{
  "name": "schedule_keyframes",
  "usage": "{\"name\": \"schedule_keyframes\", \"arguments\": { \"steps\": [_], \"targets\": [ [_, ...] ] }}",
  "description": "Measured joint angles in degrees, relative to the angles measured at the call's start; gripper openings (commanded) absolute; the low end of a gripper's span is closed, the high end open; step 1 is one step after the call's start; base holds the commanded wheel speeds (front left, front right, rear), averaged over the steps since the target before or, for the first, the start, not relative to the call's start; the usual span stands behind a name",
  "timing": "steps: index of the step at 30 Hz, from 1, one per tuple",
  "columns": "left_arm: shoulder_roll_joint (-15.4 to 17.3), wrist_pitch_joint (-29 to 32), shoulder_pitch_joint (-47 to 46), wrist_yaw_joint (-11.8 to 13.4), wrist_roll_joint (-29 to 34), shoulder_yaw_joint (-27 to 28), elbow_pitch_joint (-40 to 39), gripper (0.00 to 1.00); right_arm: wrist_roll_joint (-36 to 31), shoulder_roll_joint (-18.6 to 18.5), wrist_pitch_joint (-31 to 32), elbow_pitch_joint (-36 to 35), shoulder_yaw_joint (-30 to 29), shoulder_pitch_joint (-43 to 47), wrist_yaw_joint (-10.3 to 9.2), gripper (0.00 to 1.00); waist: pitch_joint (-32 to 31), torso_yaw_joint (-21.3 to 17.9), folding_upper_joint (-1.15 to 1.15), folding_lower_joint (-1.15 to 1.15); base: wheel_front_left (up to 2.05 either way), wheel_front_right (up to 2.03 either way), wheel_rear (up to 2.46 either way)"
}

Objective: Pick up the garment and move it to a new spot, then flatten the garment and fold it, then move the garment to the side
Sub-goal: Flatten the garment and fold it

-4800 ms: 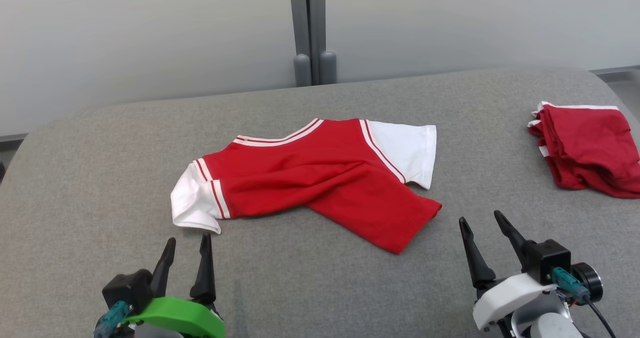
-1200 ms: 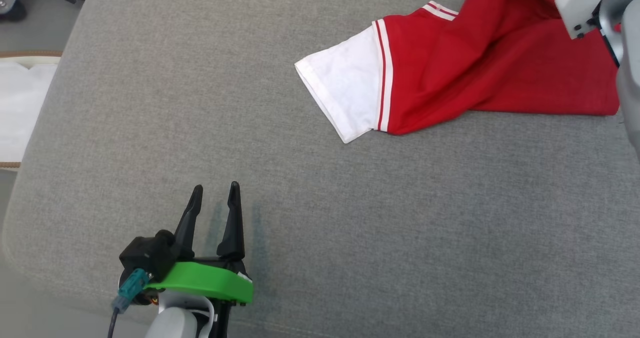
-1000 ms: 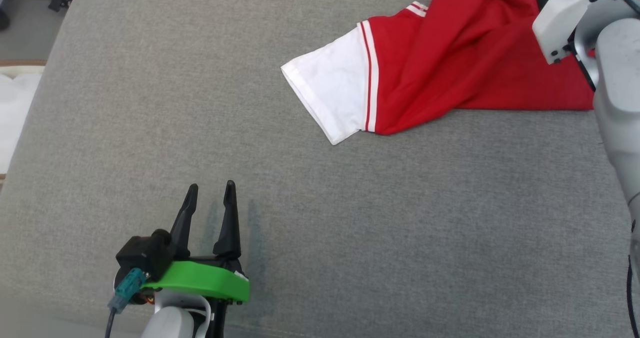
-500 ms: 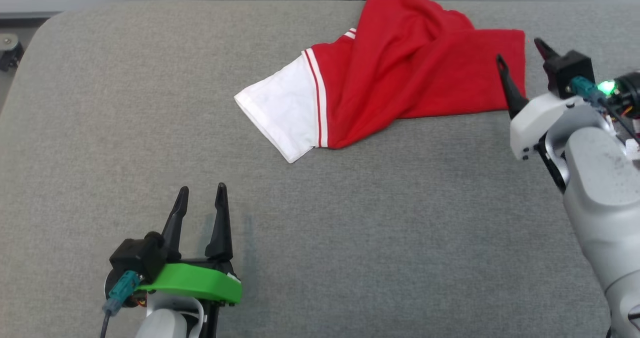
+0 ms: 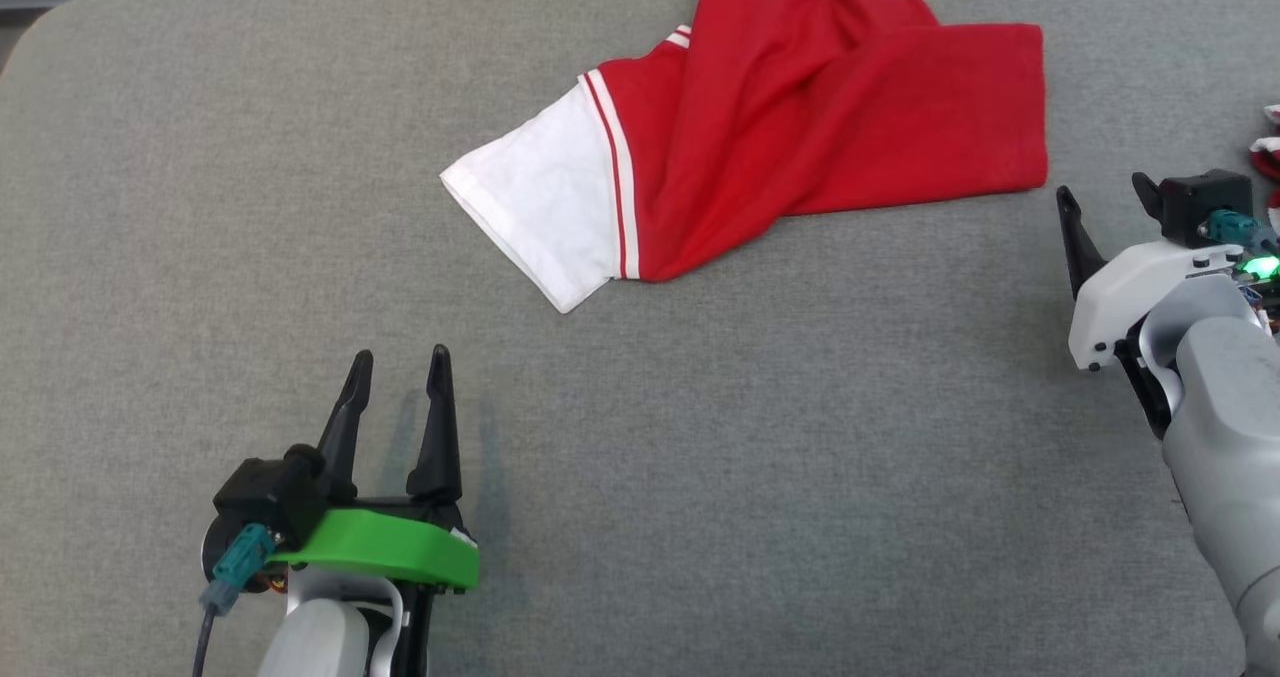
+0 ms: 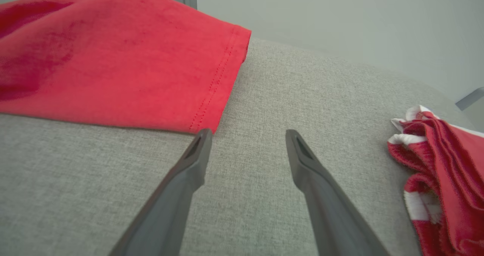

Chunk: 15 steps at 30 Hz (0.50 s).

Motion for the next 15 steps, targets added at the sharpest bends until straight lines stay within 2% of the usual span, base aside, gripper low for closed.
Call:
{"name": "schedule_keyframes", "arguments": {
  "steps": [13, 14, 15],
  "targets": [
    [0.00, 0.00, -1.46, -0.14, 0.49, 0.27, -0.29, 1.00, 2.94, 0.62, 0.31, 7.49, 5.09, -7.72, -0.04, 1.00, 5.76, 3.77, 0.00, 0.00, 0.00, 0.00, 0.00],
    [0.00, 0.00, -1.67, -0.15, 0.49, 0.27, -0.31, 1.00, 3.14, 0.62, 0.29, 7.76, 5.72, -8.21, -0.04, 0.96, 6.06, 3.93, 0.00, 0.00, 0.00, 0.00, 0.00],
    [0.00, 0.00, -1.83, -0.15, 0.51, 0.29, -0.30, 1.00, 3.38, 0.68, 0.24, 7.72, 6.26, -8.54, -0.05, 0.45, 6.26, 4.03, 0.00, 0.00, 0.00, 0.00, 0.00]
  ]
}}
